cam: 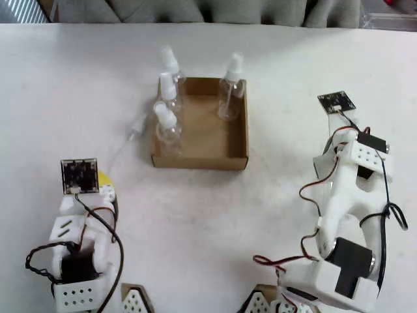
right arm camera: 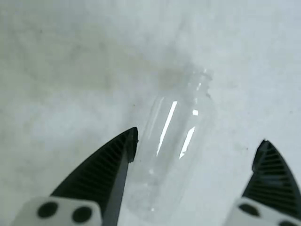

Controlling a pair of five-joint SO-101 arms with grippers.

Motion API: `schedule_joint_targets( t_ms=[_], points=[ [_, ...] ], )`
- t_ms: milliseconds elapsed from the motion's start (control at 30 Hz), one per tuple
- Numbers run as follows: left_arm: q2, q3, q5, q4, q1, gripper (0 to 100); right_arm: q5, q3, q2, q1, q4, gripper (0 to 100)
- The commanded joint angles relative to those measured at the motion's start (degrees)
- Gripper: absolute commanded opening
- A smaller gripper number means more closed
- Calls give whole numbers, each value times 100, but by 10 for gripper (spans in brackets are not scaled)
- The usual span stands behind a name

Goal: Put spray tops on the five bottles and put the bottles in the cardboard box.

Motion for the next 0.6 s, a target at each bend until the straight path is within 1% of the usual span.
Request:
schedule_joint_targets(
  t_ms=[0, 67, 133, 200, 333, 400, 500, 567],
  points=[
    [-31, 0, -44, 35, -22, 24, -316, -264, -497, 57, 470, 272],
    [-31, 0, -44, 35, -13, 24, -738, -264, -637, 75, 453, 207],
    [-31, 0, -44, 35, -13, 24, -1046, -264, -760, 75, 330, 178],
    [-31, 0, -44, 35, -13, 24, -1398, -264, -884, 92, 242, 200],
    [-31, 0, -44, 44, -40, 24, -2233, -220, -1226, 75, 312, 313],
    [-31, 0, -44, 70, -22, 24, -2699, -105, -1288, 48, 479, 352],
    [-31, 0, -44, 123, 31, 24, -3516, 211, -1288, 48, 242, 340],
    [-31, 0, -158, 167, 127, 24, -3851, 413, -1288, 40, -22, 310]
  ],
)
